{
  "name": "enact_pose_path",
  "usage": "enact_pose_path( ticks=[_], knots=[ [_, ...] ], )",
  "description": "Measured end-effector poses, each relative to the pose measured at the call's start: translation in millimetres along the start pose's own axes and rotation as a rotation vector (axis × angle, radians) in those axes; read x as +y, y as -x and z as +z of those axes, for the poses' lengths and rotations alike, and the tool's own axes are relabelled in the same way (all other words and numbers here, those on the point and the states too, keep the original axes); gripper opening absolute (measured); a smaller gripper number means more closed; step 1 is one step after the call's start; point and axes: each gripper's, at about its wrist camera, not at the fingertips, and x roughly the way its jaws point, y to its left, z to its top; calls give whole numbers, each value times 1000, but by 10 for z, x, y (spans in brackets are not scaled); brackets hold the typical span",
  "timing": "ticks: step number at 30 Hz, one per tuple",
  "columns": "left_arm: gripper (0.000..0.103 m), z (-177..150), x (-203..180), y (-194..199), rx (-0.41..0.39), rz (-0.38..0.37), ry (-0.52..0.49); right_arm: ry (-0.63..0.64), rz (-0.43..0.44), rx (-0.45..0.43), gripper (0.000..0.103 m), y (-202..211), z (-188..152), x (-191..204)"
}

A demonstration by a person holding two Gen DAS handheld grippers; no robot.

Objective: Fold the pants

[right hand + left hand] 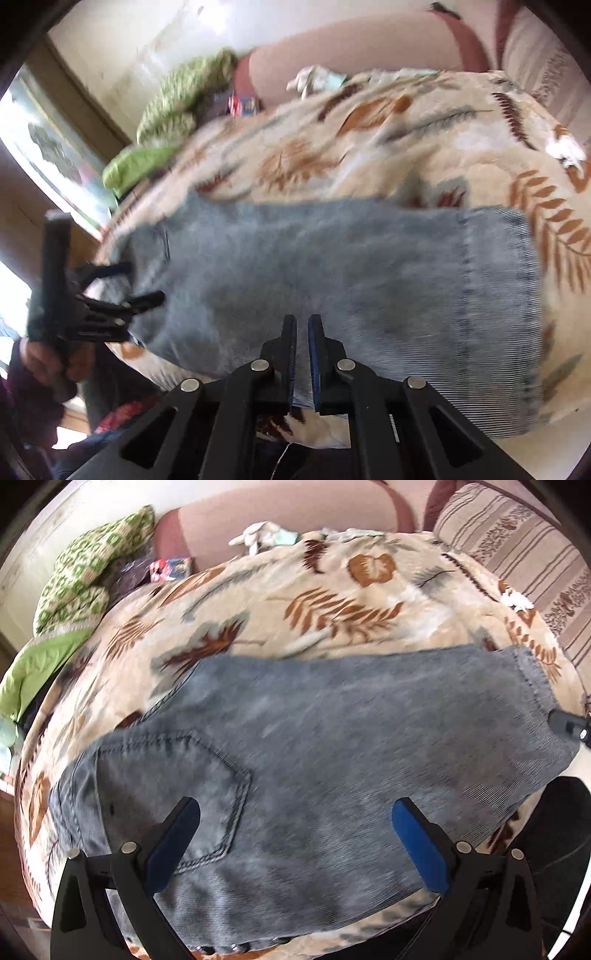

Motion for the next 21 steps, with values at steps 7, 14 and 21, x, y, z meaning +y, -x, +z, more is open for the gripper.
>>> enact_pose_path(
  ticks=[7,14,21],
  knots=[
    [103,243,-382,-241,19,-66,-50,-250,67,-180,46,738,-143,-928],
    [103,263,-558,-452,90,-86,-65,-477,144,-196,76,801,-388,-1487],
    [103,307,-500,-416,66,-84,-69,-671,290,-116,76,599,-810,-1824]
  ],
)
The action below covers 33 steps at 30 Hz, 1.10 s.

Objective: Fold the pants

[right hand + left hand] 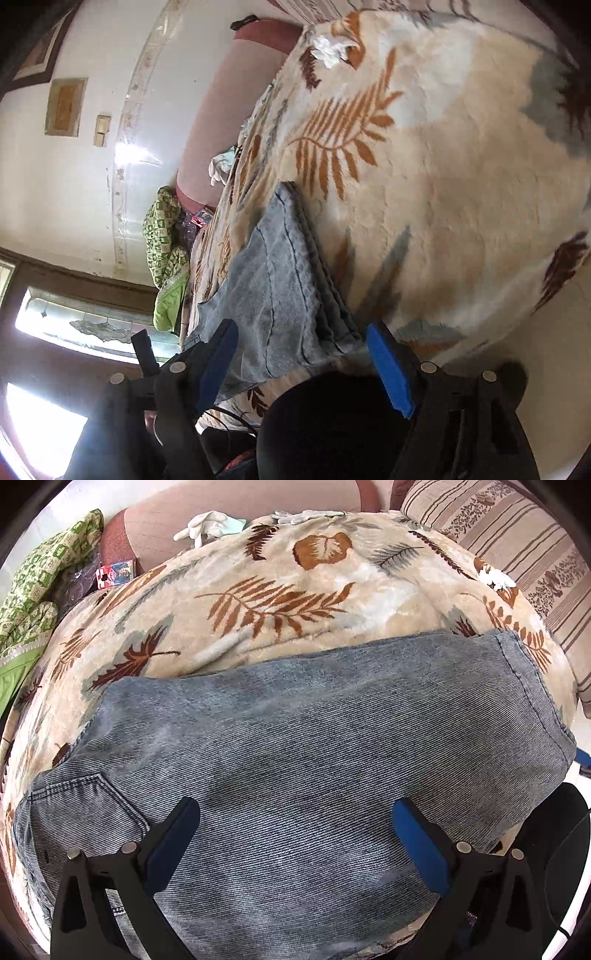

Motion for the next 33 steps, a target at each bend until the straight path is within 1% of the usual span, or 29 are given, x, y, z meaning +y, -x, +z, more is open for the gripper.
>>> enact_pose_path(
  ticks=[1,3,6,8,11,13,14,15,16,18,19,21,24,26,29,30,31,33],
  knots=[
    [103,-7,-1,-52,13,3,-2,-21,16,9,76,-12,-25,-58],
    [103,-20,3,-76,-5,-7,12,-55,56,34,76,-78,-78,-132],
    [103,-6,2,-72,-7,-12,1,-84,67,56,76,-215,-102,-161],
    [103,-6,20,-72,-9,-21,0,-96,97,67,76,-313,-84,-160],
    [103,-21,11,-74,-19,-23,-4,-99,75,69,76,-405,-49,-114],
    [103,-61,28,-101,-25,-22,-3,-111,79,61,73,-396,-40,-126],
    [103,-66,30,-101,-27,-22,-3,-118,81,53,70,-393,-48,-140],
    [103,-110,26,-78,-29,-23,-3,-126,78,44,63,-381,-59,-165],
    [103,-125,26,-69,-30,-25,-3,-130,70,33,58,-355,-68,-194],
    [103,-133,18,-54,-34,-27,-4,-124,56,-10,35,-305,-95,-205],
    [103,-116,14,-69,-34,-26,-5,-118,64,-38,34,-276,-101,-197],
    [103,-131,15,-60,-33,-29,-6,-96,71,-67,34,-254,-98,-126],
    [103,-147,32,-58,-31,-32,-2,-79,33,-57,34,-318,-56,-44],
    [103,-164,32,-44,-28,-36,0,-89,34,-45,37,-371,-31,-65],
    [103,-185,50,-27,-24,-44,2,-95,29,-62,38,-429,-22,-38],
    [103,-188,70,-23,-22,-49,5,-70,8,-67,35,-425,-24,11],
    [103,-193,95,-11,-22,-54,13,-46,-21,-73,35,-415,-28,68],
    [103,-204,166,14,-24,-59,34,-3,-44,-81,30,-402,-29,241]
  ],
)
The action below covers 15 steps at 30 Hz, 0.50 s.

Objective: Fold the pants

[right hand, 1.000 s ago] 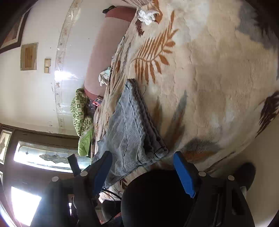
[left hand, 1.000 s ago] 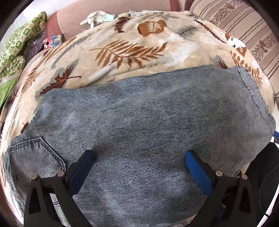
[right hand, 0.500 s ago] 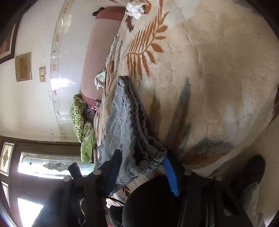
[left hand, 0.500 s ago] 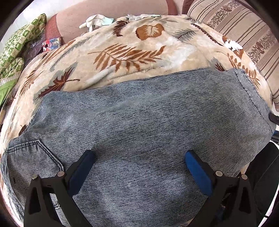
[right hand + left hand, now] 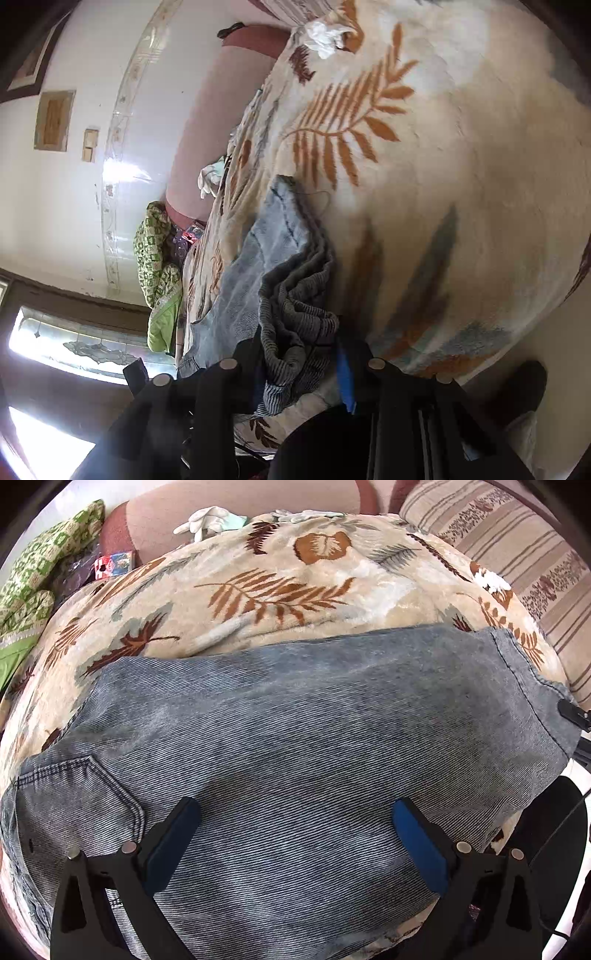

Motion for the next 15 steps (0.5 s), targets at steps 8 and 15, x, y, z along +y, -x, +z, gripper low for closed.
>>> enact_pose_path(
  ticks=[8,15],
  knots=[
    [103,-140,543,161,-12,22,138,232,20,1,29,-93,-92,1061],
    [103,-343,1083,507,-88,54,231,390,78,136,29,-687,-585,1872]
  ],
)
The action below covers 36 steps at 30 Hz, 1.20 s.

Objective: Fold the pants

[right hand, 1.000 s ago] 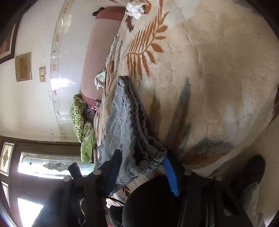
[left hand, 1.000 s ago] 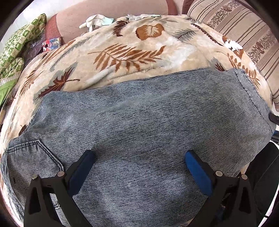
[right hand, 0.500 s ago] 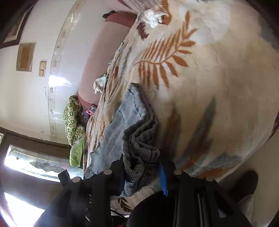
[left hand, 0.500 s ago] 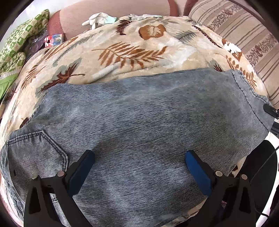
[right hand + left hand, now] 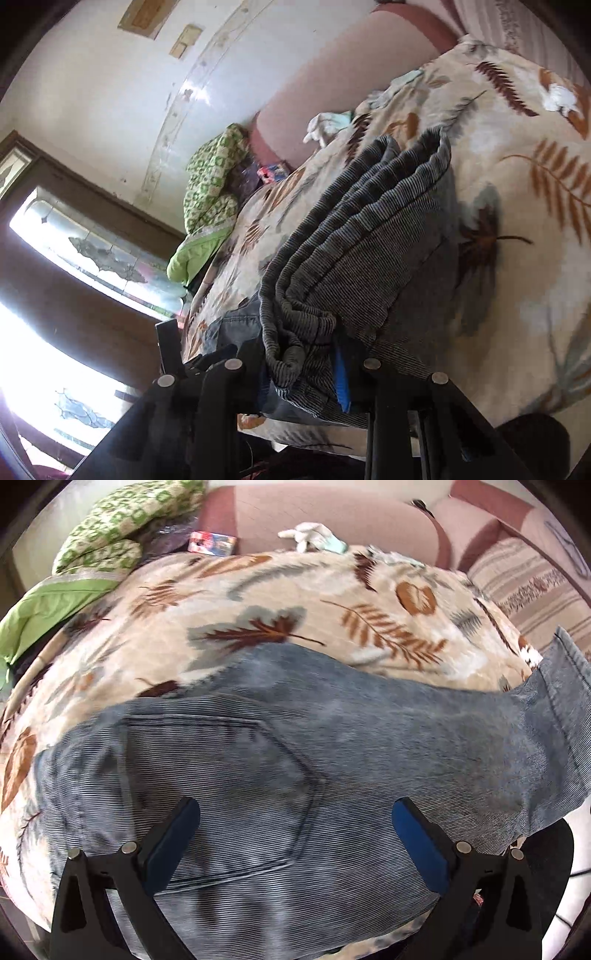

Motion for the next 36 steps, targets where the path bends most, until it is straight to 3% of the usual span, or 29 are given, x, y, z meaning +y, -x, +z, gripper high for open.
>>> enact_pose_path(
  ticks=[8,10,11,13,17,21,25,29,32,34,35,36],
  knots=[
    [103,-110,507,240,-55,37,58,-29,59,233,33,-1084,-375,295],
    [103,-139,610,238,-50,42,82,-50,39,319,42,-1360,-540,261],
    [103,-150,656,231,-46,43,94,-49,27,357,57,-1473,-639,241],
    [103,-159,702,215,-40,39,106,-37,38,399,58,-1603,-787,236],
    [103,-128,667,219,-53,27,98,7,118,373,58,-1404,-695,298],
    [103,-100,422,251,-78,-17,40,44,152,245,59,-921,-419,217],
    [103,-94,5,134,-69,-33,-68,36,27,119,59,-637,-183,59],
    [103,-150,-338,-94,-32,-8,-155,-45,-2,127,48,-771,-10,-233],
    [103,-243,-461,-289,4,51,-213,-72,-27,159,42,-1017,101,-376],
    [103,-280,-435,-290,-24,38,-198,-85,-91,187,41,-1203,161,-524],
    [103,-275,-421,-299,-20,26,-192,-114,-116,208,32,-1409,156,-585],
    [103,-272,-407,-295,-18,18,-186,-148,-103,201,31,-1462,150,-685]
  ],
)
